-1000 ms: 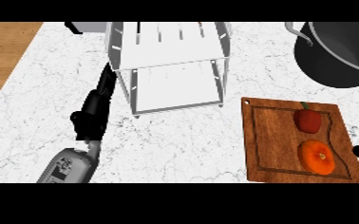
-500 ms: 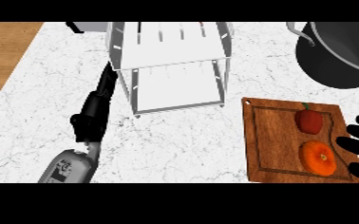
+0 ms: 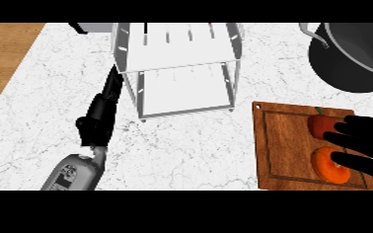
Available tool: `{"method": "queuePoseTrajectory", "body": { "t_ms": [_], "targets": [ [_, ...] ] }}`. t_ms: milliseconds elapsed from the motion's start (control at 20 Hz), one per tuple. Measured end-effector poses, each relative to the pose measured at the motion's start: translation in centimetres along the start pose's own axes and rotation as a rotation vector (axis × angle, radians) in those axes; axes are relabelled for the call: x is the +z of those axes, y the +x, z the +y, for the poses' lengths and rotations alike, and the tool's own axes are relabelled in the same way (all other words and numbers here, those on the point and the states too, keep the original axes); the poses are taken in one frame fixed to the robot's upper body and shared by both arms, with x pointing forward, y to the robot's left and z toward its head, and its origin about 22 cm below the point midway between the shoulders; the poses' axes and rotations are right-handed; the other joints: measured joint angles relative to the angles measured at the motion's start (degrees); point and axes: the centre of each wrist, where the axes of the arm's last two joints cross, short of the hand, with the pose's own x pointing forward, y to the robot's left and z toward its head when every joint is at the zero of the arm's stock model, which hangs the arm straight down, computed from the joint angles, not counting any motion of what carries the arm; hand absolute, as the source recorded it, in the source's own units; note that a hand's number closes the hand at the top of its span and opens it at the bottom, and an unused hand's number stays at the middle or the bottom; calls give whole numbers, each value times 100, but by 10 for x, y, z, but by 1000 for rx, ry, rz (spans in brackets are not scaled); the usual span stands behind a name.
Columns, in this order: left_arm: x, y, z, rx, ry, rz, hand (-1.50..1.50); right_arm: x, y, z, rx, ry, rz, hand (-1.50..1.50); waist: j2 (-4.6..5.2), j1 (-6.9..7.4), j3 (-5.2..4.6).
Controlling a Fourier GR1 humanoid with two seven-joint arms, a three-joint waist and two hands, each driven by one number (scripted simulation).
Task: Pick the squash from the cutting board and place it in the tiered basket
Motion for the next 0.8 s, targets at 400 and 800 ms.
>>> {"method": "queuePoseTrajectory", "body": {
  "t_ms": [400, 800],
  "targets": [
    [1, -4, -1, -1, 0, 3, 0, -16, -17, 20, 1, 35, -28, -150, -7, -23, -8],
    [1, -5, 3, -9, 13, 18, 0, -23, -58, 66, 54, 74, -82, -150, -48, -102, -31]
  ]
}}
